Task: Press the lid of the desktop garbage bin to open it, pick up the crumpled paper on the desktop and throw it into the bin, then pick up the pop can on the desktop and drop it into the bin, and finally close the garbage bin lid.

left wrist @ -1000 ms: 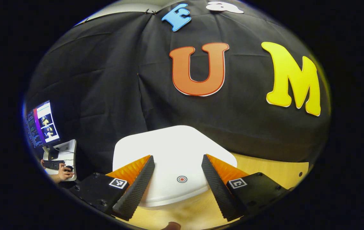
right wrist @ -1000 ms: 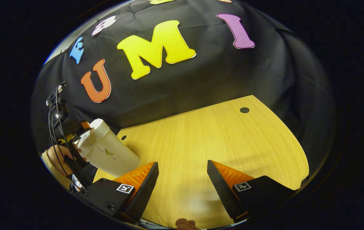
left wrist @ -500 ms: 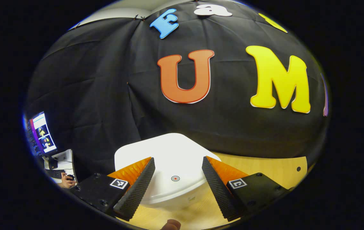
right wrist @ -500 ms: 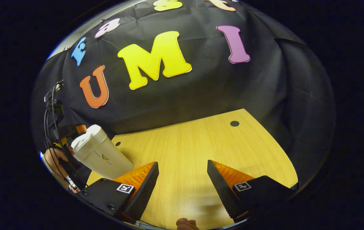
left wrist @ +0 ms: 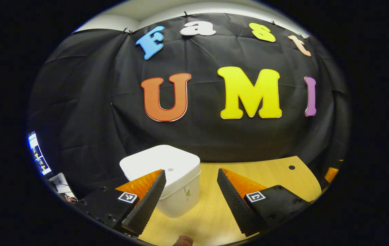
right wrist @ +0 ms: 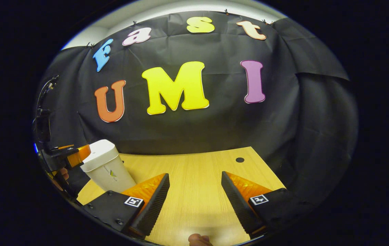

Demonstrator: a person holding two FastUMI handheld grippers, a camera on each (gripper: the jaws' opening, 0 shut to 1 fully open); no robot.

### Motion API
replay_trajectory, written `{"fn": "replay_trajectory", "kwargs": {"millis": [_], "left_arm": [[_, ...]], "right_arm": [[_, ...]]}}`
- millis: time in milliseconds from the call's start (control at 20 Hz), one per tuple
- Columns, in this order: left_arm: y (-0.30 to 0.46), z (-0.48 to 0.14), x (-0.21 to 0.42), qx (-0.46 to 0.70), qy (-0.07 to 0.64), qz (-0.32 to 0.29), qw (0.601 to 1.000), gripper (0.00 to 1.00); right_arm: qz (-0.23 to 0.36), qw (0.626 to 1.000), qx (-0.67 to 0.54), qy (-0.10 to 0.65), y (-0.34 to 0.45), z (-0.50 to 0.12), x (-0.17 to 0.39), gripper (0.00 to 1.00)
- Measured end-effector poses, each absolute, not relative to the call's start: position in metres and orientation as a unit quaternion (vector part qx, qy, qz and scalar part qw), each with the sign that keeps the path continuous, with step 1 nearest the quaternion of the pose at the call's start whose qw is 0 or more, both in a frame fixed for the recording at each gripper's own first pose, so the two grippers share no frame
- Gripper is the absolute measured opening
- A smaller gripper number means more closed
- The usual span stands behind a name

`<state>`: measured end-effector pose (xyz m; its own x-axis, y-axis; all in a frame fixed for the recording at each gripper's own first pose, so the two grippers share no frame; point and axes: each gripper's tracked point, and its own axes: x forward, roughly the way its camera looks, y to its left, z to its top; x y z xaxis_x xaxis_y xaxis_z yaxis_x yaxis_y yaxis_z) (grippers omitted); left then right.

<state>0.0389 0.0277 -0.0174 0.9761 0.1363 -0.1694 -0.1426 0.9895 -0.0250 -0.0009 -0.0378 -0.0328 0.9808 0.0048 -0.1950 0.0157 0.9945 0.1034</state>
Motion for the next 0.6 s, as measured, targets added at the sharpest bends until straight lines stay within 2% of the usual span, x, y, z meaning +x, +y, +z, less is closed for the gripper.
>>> {"fn": "replay_trajectory", "kwargs": {"millis": [250,300,350,600], "left_arm": [[0.013,-0.020,0.017,-0.002,0.068,0.041,0.997,0.99],[0.014,-0.022,0.013,-0.001,0.066,0.040,0.997,0.99],[0.012,-0.023,0.013,-0.002,0.067,0.035,0.997,0.99],[0.018,-0.024,0.008,-0.004,0.062,0.039,0.997,0.99]], "right_arm": [[0.007,0.997,0.040,0.064,-0.018,-0.021,-0.011,0.97],[0.012,0.997,0.039,0.062,-0.013,-0.022,-0.012,0.93],[0.017,0.997,0.037,0.061,-0.008,-0.021,-0.012,0.96],[0.034,0.996,0.034,0.070,0.009,-0.030,-0.011,0.97]]}}
